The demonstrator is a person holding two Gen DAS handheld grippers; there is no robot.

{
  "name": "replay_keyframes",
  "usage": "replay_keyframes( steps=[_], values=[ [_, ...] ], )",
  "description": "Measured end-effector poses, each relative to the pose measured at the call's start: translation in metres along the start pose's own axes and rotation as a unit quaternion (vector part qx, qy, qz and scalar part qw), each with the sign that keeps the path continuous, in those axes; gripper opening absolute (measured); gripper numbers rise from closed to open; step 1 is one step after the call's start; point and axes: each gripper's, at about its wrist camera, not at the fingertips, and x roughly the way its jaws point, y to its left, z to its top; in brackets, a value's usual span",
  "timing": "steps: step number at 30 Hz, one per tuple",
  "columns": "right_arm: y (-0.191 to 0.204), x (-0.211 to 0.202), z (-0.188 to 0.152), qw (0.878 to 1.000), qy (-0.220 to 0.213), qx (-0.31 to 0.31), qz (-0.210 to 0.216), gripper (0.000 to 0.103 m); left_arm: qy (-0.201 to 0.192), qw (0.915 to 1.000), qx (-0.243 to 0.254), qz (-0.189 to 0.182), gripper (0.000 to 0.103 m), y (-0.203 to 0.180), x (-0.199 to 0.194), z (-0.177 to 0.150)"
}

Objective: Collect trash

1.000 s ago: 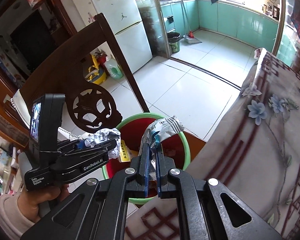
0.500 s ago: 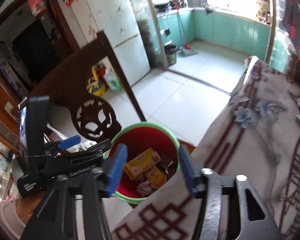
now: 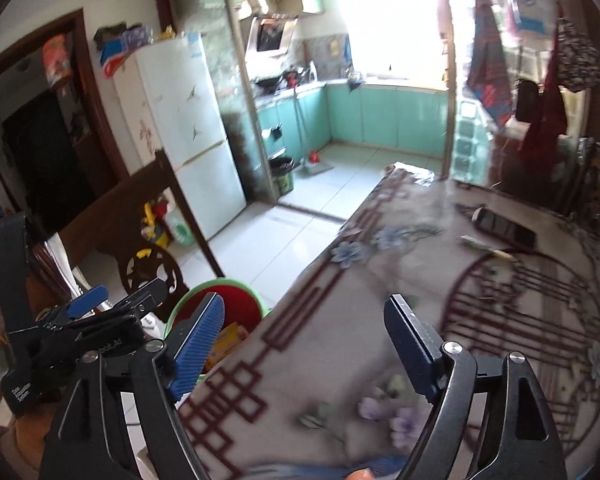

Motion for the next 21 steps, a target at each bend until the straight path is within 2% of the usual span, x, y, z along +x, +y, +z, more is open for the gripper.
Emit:
replay_keyframes(
  steps=[5,9,12,14,17,21],
  values=[
    [-0.026,-0.045,-0.005,0.999,-0.044,0.008,-0.017,0.084,-0.040,0.9984,0.029,-0.028,0.103,-0.039,-0.031,0.000],
    [-0.038,-0.078,-0.008,0.995,-0.091,-0.006,-0.036,0.090,-0.068,0.9965,0.047,-0.010,0.103,-0.061,-0.051,-0.008],
    [-0.045,-0.088,-0.009,0.994,-0.097,-0.001,-0.056,0.093,-0.067,0.9968,0.039,-0.016,0.103,-0.067,-0.057,-0.012],
    [-0.051,-0.090,-0.010,0.993,-0.093,0.012,-0.070,0.093,-0.065,0.9970,0.041,-0.003,0.103,-0.072,-0.058,-0.015],
    [-0.059,-0.095,-0.014,0.991,-0.099,0.030,-0.088,0.093,-0.061,0.9961,0.052,0.036,0.103,-0.080,-0.057,-0.016],
    [-0.065,-0.097,-0.016,0.991,-0.100,0.029,-0.088,0.093,-0.054,0.9945,0.052,0.074,0.103,-0.085,-0.056,-0.015]
  ],
)
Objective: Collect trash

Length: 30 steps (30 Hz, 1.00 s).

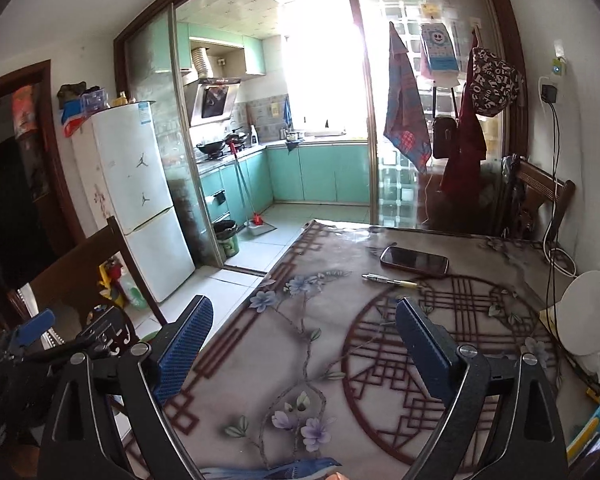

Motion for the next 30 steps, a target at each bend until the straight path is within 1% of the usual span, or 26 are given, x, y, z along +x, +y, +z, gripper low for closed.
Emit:
replay_keyframes(
  steps=[5,19,23,30],
  values=[
    [-0.001,-0.002,-0.002,1.000,-0.004,-0.011,0.006,0.093,0.008,1.0000,-0.001,0.002,0.103,-0.003,-0.002,-0.002],
    [-0.011,0.005,-0.004,1.000,0.009,0.000,0.007,0.093,0.021,0.9997,0.005,-0.008,0.103,-0.012,-0.002,0.000],
    [-0.012,0.005,-0.004,1.000,0.008,-0.002,0.006,0.093,0.012,0.9999,0.008,-0.004,0.103,-0.014,-0.004,0.002],
    [-0.015,0.005,-0.005,1.000,0.005,-0.004,0.004,0.093,0.013,0.9998,0.010,-0.012,0.103,-0.017,-0.002,0.003]
  ],
)
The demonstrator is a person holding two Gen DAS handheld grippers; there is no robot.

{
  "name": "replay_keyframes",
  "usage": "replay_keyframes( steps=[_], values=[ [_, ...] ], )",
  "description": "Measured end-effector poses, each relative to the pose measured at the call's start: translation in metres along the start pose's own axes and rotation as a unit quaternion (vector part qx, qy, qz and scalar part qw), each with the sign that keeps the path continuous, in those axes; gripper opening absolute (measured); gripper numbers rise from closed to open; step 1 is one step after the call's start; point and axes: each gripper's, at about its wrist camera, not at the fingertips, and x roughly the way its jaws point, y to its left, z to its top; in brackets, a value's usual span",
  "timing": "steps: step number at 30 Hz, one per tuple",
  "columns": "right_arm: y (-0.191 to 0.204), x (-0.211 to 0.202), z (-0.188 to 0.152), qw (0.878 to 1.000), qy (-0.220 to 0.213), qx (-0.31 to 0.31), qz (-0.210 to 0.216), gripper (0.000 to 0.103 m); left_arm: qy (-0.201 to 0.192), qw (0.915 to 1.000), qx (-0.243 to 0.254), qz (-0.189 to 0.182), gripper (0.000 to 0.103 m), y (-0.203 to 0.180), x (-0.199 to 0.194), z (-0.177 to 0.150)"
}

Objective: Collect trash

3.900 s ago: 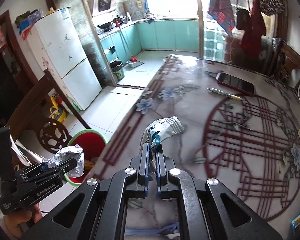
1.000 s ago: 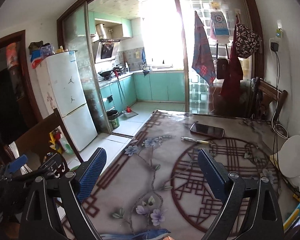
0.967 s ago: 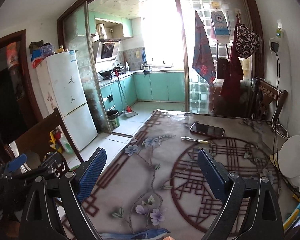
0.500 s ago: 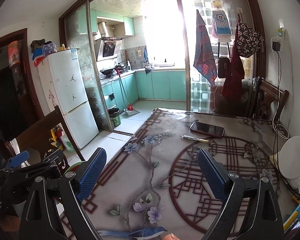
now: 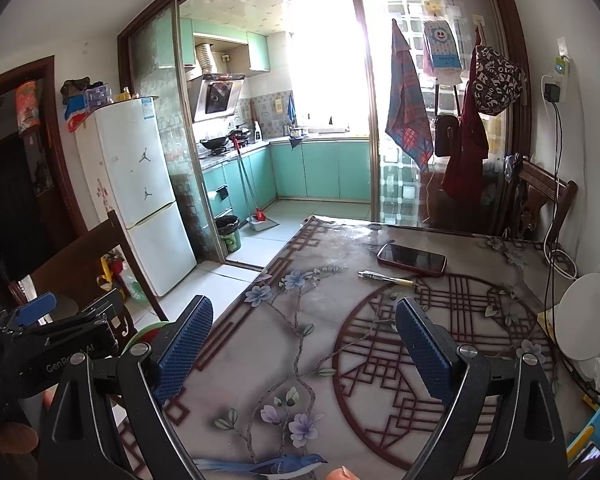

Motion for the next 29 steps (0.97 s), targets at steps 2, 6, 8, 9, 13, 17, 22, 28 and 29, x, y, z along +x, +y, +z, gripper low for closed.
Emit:
replay_keyframes(
  steps=[2,6,8,9,13,17,22,28,29],
  values=[
    [0.000,0.000,-0.001,1.000,0.000,0.000,0.000,0.093,0.000,1.0000,0.004,-0.002,0.103,-0.002,0.000,0.000],
    [-0.003,-0.001,0.000,1.000,0.001,0.003,0.000,0.093,-0.001,1.0000,0.009,-0.003,0.103,-0.005,-0.001,0.000],
    [-0.004,-0.001,0.001,1.000,0.002,0.004,-0.001,0.093,0.001,1.0000,0.009,-0.003,0.103,-0.006,0.000,0.000],
    [-0.005,-0.001,0.000,1.000,0.002,0.005,-0.001,0.093,0.002,1.0000,0.008,-0.004,0.103,-0.006,0.000,0.000],
    [-0.007,0.000,0.001,1.000,0.005,0.005,-0.001,0.093,0.006,1.0000,0.006,-0.003,0.103,-0.007,0.001,0.001],
    [-0.007,0.001,0.001,1.000,0.006,0.006,-0.001,0.093,0.006,0.9999,0.009,-0.005,0.103,-0.008,0.002,0.001],
    [-0.007,0.001,0.001,1.000,0.006,0.006,-0.001,0.093,0.005,0.9999,0.011,-0.009,0.103,-0.011,0.002,0.000],
    [-0.008,0.001,0.001,1.000,0.007,0.008,0.001,0.093,-0.002,0.9995,0.023,-0.023,0.103,-0.015,-0.001,0.001],
    [-0.009,0.002,0.000,1.000,0.007,0.009,0.001,0.093,-0.006,0.9993,0.031,-0.022,0.103,-0.017,-0.003,0.001]
  ],
)
